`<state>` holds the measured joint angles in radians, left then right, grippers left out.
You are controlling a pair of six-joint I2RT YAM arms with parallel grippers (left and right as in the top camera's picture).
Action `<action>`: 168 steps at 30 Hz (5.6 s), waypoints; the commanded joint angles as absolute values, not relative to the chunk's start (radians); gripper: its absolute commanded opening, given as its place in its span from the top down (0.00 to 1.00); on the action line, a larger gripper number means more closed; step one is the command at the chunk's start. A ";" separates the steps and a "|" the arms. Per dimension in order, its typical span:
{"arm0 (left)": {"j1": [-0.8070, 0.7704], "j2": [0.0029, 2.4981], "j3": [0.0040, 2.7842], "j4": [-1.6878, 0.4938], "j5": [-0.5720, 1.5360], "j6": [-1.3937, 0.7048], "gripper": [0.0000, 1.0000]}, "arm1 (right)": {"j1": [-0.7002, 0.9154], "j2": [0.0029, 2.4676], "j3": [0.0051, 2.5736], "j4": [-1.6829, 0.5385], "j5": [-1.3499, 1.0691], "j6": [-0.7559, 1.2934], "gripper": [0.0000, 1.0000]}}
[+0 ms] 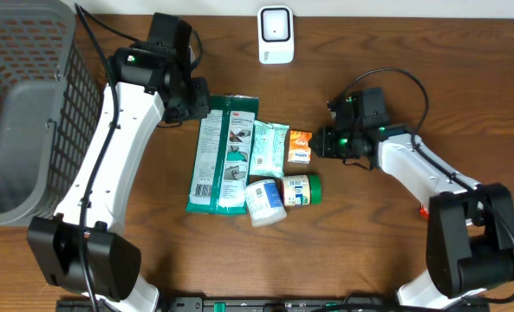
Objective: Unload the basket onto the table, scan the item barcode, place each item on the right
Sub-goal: 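Pull the Kleenex pack right out of the pile with the right gripper, then lift the Kleenex pack up and back toward the white scanner, then hold the Kleenex pack's barcode in front of the scanner, right gripper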
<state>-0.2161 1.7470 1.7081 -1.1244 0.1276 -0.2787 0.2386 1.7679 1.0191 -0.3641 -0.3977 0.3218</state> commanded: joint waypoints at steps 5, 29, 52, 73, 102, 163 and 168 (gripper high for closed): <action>-0.215 1.753 1.711 -1.129 0.116 -0.259 0.67 | 0.323 1.818 1.017 -0.349 -0.236 0.406 0.72; -0.215 1.753 1.711 -1.131 0.116 -0.259 0.67 | 0.371 1.899 1.017 -0.296 -0.181 0.434 0.76; -0.212 1.747 1.713 -1.099 0.116 -0.258 0.67 | 0.139 1.624 1.017 -0.344 -0.768 0.212 0.99; 0.052 1.668 1.712 -0.999 0.115 -0.255 0.41 | -0.052 1.579 1.017 -0.814 -1.561 -0.313 0.99; 0.084 1.668 1.712 -1.038 -0.076 -0.255 0.19 | 0.047 1.579 1.017 -1.014 -1.560 -0.467 0.99; 0.084 1.668 1.712 -1.038 -0.076 -0.255 0.18 | 0.543 1.901 2.110 -0.997 0.549 -0.047 0.99; 0.084 1.668 1.712 -1.038 -0.076 -0.255 0.18 | 0.569 2.131 2.390 -0.981 0.642 -0.144 0.99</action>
<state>0.0784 1.6833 1.7081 -1.0359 -0.0593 -0.2607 0.5491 2.0380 2.2814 -0.9932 0.5457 -0.0574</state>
